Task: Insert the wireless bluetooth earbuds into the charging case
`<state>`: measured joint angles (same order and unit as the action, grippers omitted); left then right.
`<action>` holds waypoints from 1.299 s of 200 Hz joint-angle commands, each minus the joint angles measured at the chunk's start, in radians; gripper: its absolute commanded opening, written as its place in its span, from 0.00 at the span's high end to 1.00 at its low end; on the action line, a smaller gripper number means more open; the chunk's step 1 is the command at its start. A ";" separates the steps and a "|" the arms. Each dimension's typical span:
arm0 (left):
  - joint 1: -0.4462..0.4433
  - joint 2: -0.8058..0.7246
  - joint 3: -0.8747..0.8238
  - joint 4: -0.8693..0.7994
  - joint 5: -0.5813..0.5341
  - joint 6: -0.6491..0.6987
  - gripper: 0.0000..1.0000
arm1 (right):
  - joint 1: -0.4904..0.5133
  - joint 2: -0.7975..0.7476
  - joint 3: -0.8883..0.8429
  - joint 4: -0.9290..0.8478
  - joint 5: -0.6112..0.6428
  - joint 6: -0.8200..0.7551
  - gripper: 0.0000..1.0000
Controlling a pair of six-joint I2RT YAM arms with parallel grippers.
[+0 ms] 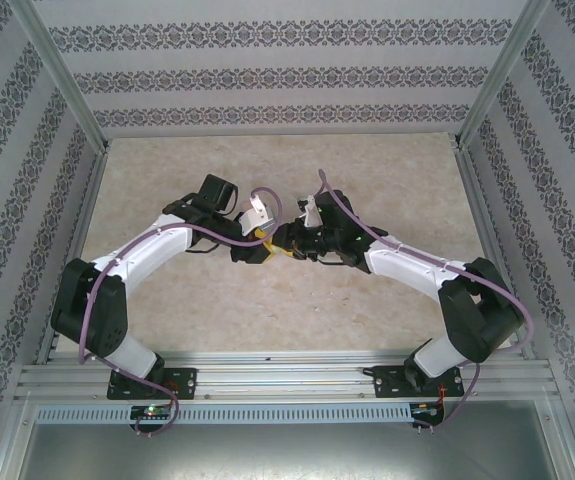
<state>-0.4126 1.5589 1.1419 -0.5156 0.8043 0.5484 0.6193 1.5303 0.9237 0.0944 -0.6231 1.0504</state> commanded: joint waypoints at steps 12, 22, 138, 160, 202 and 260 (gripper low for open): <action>0.009 -0.102 -0.040 0.103 0.029 -0.059 0.37 | -0.015 -0.077 0.013 0.018 -0.008 0.064 0.83; 0.032 -0.130 -0.067 0.159 0.066 -0.109 0.34 | -0.024 -0.097 -0.005 0.050 -0.004 0.104 0.83; 0.140 -0.196 -0.410 1.163 0.303 -0.644 0.36 | -0.008 -0.120 0.054 0.256 -0.070 0.399 0.81; 0.140 -0.152 -0.411 1.285 0.315 -0.720 0.37 | -0.003 -0.108 0.068 0.262 -0.073 0.404 0.81; 0.140 -0.140 -0.411 1.329 0.312 -0.757 0.39 | 0.000 -0.090 0.061 0.328 -0.075 0.446 0.81; 0.145 -0.101 -0.427 1.492 0.337 -0.896 0.41 | 0.000 -0.084 0.050 0.358 -0.066 0.454 0.81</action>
<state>-0.2794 1.4284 0.7300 0.8143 1.1076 -0.2478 0.6067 1.4372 0.9661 0.3992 -0.6685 1.4933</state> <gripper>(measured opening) 0.617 0.262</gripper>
